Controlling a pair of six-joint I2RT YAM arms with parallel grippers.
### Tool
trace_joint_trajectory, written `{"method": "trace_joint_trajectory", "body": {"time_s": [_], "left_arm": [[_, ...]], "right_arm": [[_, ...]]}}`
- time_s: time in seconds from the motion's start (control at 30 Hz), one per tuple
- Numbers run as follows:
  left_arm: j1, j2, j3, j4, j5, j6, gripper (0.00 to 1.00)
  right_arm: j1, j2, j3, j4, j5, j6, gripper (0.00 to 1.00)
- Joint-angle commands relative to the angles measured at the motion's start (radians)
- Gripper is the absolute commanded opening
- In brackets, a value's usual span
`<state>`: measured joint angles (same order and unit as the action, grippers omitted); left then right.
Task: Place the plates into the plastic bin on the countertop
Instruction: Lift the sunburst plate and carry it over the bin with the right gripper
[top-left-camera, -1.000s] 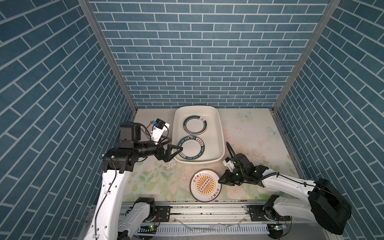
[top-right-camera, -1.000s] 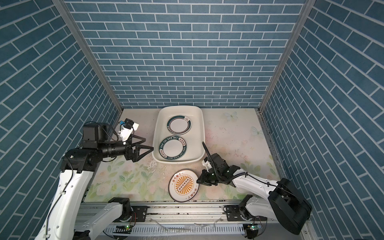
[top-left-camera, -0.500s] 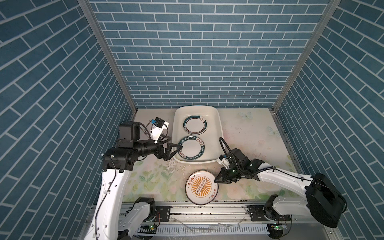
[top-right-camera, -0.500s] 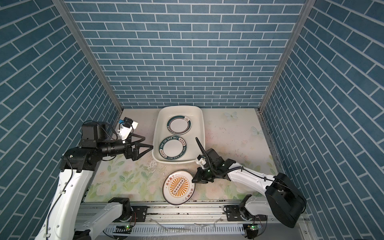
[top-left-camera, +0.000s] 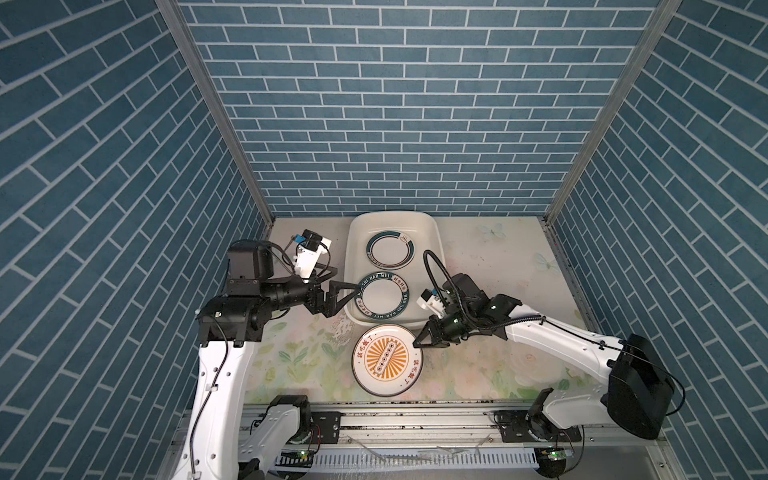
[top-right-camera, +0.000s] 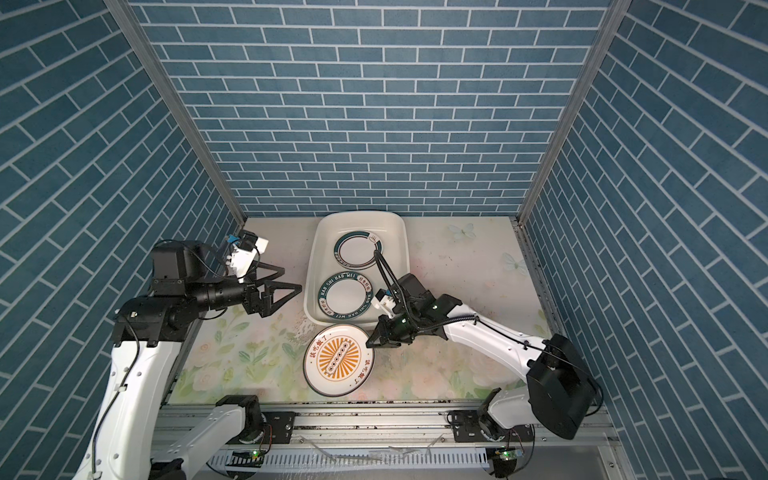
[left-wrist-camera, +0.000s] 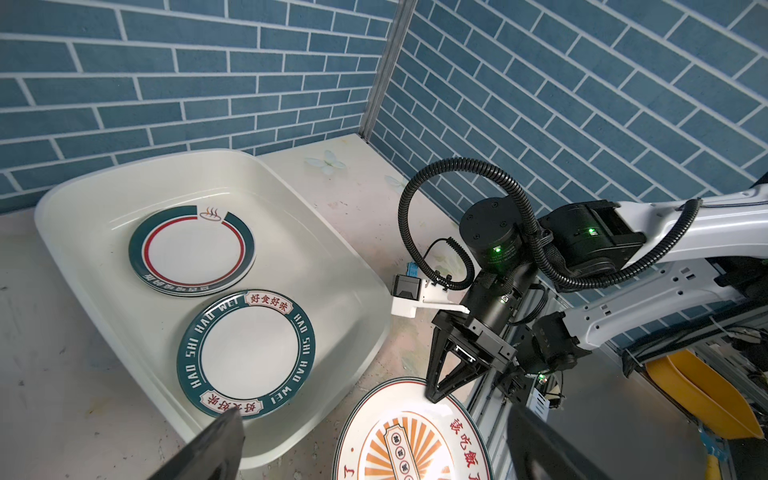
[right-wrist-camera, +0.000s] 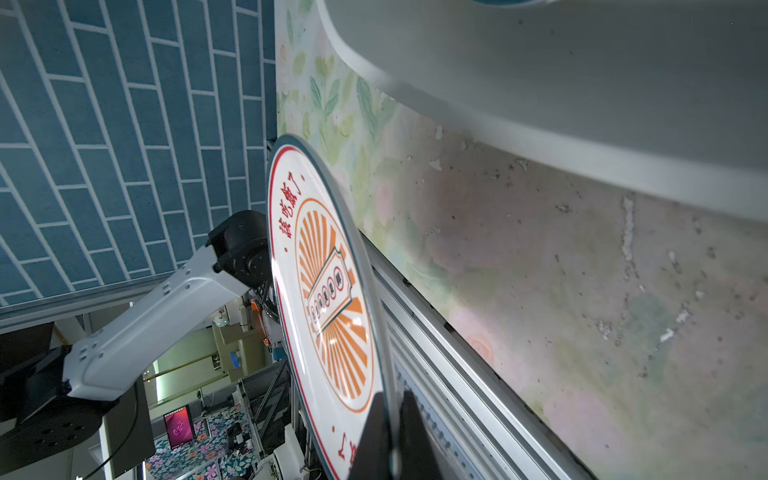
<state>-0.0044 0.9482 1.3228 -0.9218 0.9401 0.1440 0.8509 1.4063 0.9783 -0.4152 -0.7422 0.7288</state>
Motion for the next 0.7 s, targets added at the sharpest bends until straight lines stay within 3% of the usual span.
{"method": "trace_joint_trajectory", "body": {"time_s": [0.0, 0.43, 0.67], "left_arm": [[0.034, -0.017, 0.055, -0.004, 0.016, -0.009, 1.00], [0.072, -0.033, 0.115, -0.055, -0.020, 0.034, 0.99], [0.073, -0.038, 0.102, -0.045, -0.001, 0.014, 1.00]], "right_arm": [[0.000, 0.060, 0.112, -0.057, -0.048, -0.076, 0.00], [-0.135, 0.411, 0.541, -0.063, -0.152, -0.099, 0.00], [-0.257, 0.526, 0.691, -0.058, -0.106, -0.105, 0.00]]}}
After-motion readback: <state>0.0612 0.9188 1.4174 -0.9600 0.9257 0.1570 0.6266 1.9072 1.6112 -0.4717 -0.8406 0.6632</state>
